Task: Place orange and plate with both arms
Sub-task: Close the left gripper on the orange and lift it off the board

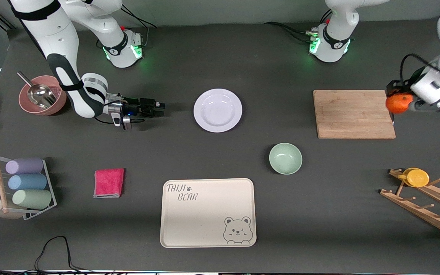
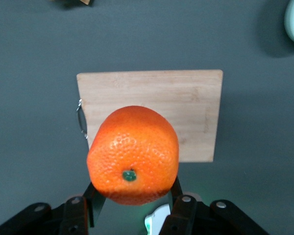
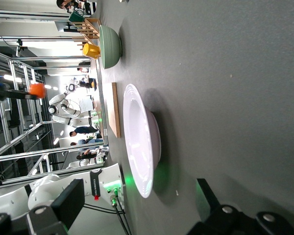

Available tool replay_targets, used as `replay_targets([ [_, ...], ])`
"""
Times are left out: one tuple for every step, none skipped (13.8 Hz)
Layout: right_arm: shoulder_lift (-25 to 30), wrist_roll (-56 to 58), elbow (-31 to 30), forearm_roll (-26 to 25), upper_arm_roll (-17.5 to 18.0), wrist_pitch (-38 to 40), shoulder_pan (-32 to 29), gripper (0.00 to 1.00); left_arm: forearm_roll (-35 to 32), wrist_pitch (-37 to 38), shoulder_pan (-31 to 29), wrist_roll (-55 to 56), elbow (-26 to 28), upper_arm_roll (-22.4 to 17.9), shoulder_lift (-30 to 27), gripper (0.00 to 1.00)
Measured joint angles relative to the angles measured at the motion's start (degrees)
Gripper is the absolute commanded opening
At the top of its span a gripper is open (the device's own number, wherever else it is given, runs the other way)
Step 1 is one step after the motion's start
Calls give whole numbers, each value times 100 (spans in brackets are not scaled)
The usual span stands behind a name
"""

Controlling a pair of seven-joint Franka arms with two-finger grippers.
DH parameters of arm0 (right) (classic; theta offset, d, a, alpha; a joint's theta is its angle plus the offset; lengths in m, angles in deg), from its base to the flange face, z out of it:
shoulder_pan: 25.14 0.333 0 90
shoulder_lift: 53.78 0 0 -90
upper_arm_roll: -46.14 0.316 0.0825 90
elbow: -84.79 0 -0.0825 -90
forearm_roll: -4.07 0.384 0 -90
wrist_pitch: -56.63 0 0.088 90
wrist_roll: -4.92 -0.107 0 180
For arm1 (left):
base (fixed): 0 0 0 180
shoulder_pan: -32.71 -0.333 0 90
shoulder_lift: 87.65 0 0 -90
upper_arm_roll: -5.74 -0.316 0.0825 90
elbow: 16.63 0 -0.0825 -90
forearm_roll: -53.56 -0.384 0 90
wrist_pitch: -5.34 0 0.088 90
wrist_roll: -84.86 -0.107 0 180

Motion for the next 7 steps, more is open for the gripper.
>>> replay_targets([
  [-85, 140, 0, 56, 0, 0, 2, 100, 0, 458, 1, 0, -443, 48, -1, 0],
  [-157, 237, 6, 88, 0, 0, 2, 100, 0, 837, 2, 0, -821, 87, 2, 0],
  [-202, 286, 14, 93, 0, 0, 2, 100, 1, 1089, 3, -1, -1090, 109, 3, 0],
  [-225, 295, 22, 94, 0, 0, 2, 100, 3, 1212, 3, -3, -1243, 120, 7, 0],
  [-242, 295, 31, 94, 0, 0, 2, 100, 8, 1248, 4, -3, -1297, 133, 18, 0],
  [-261, 297, 41, 94, 1, 0, 2, 100, 39, 1248, 4, 13, -1300, 180, 44, 0],
  [-274, 299, 49, 94, 2, 0, 2, 95, 152, 1249, 5, 127, -1298, 266, 85, 0],
])
